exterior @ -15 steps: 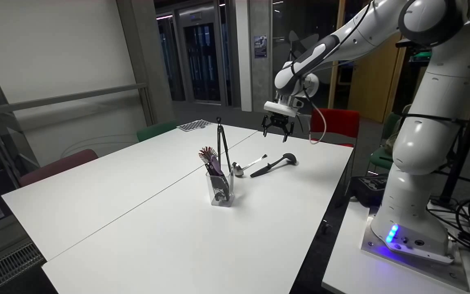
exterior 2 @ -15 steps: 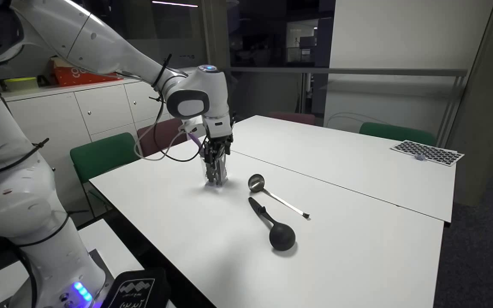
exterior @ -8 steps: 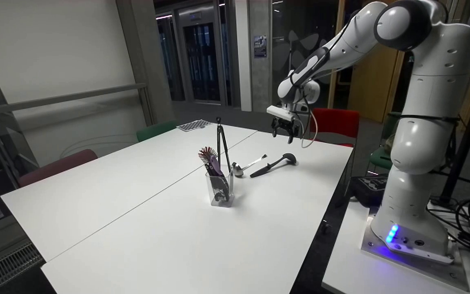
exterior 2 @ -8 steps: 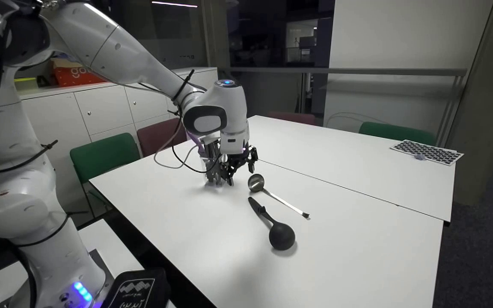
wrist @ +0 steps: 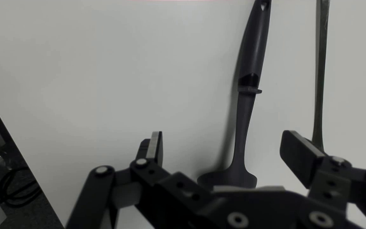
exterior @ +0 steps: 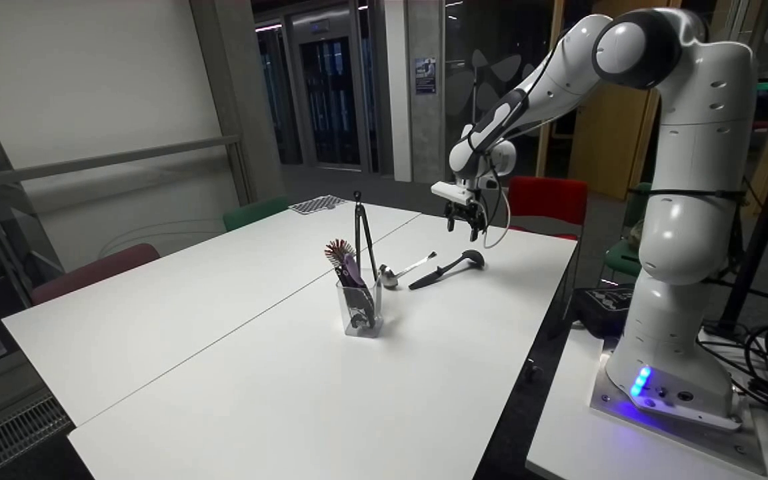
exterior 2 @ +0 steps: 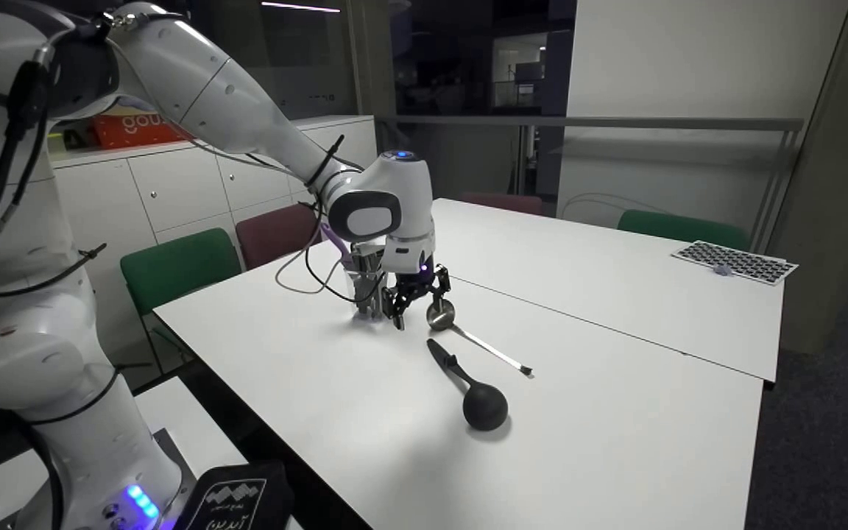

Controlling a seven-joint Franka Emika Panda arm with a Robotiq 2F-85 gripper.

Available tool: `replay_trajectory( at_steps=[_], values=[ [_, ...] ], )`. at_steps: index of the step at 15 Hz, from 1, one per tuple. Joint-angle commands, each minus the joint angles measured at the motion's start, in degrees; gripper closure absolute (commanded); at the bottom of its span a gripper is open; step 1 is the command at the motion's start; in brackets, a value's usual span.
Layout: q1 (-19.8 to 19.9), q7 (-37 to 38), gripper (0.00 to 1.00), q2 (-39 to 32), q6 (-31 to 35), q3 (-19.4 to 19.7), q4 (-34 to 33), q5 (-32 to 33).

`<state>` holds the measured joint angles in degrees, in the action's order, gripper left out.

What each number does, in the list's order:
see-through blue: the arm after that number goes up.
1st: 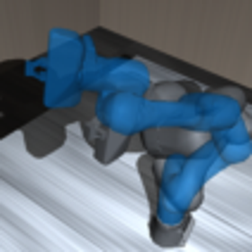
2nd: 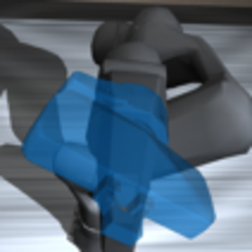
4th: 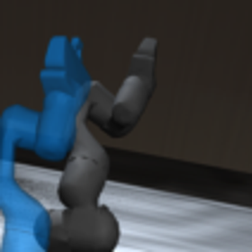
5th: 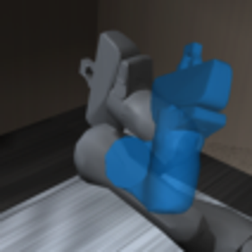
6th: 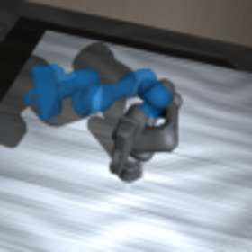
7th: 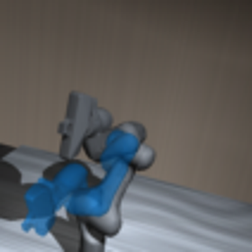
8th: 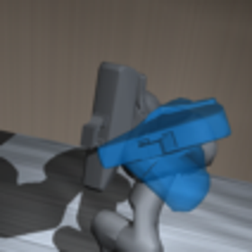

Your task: Pick up the spoon and put it in the cup

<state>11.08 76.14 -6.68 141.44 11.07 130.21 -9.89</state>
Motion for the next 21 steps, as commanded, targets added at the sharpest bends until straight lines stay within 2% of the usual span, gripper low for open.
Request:
replay_trajectory(
  at_steps=[1,8,21],
  values=[
    [-0.67,-1.26,0.00,-0.73,-0.40,0.19,-0.95,-0.10],
    [-3.04,0.82,0.00,-7.27,-3.32,0.46,-7.95,2.99],
    [-1.43,-0.69,0.00,-17.76,-5.79,3.00,-12.96,0.62]
  ],
)
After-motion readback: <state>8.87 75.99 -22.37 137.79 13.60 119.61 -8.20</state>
